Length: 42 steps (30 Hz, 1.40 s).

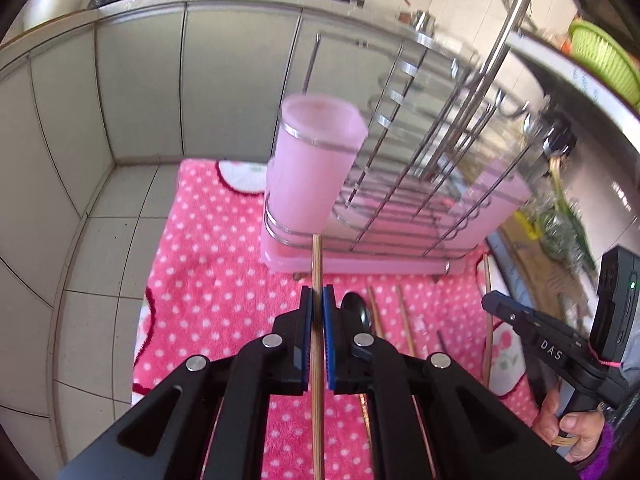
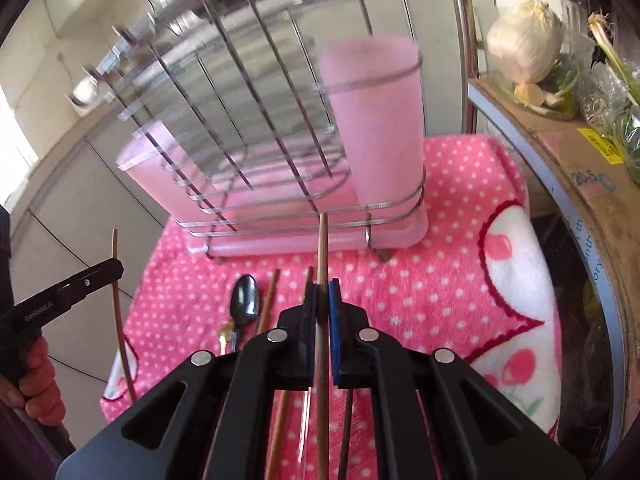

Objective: Organize utensils
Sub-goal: 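Lift both held chopsticks up above the pink utensil holder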

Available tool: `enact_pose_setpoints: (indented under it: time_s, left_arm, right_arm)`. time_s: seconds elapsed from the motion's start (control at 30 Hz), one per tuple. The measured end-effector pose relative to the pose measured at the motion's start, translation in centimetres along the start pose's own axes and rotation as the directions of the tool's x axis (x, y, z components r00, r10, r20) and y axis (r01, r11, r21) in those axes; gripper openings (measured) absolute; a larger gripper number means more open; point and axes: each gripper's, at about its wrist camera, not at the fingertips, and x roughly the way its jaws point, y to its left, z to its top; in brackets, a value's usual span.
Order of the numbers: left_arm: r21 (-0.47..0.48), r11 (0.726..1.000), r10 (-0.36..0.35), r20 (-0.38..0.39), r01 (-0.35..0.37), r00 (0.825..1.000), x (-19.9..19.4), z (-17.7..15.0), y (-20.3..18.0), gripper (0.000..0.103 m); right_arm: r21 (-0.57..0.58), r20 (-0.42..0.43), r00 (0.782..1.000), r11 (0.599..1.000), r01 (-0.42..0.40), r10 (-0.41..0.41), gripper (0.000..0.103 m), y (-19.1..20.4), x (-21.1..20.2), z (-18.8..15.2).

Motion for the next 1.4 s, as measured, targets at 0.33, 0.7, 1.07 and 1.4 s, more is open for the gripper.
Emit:
enact_pose_setpoints:
  time_s: [0.33, 0.7, 1.07, 1.4]
  left_arm:
    - [-0.013, 0.998, -0.064, 0.178, 0.068, 0.982, -5.4, 1.2, 0.1, 0.005]
    - [0.015, 0.996, -0.089, 0.335, 0.089, 0.938, -11.9, 5.7, -1.1, 0.005]
    - [0.007, 0.998, -0.055, 0.506, 0.059, 0.861, -18.0, 14.0, -1.9, 0.005]
    - [0.003, 1.000, 0.009, 0.546, -0.013, 0.837, -15.0, 18.4, -2.2, 0.005]
  right_arm:
    - [0.008, 0.138, 0.989, 0.998, -0.060, 0.058, 0.006, -0.2, -5.0, 1.9]
    - [-0.072, 0.313, 0.948, 0.996, -0.045, 0.065, 0.006, 1.5, -11.8, 7.6]
    - [-0.097, 0.514, 0.858, 0.994, 0.042, 0.014, 0.006, 2.5, -17.2, 16.6]
    - [-0.085, 0.472, 0.880, 0.990, 0.112, -0.059, 0.006, 1.2, -12.2, 19.9]
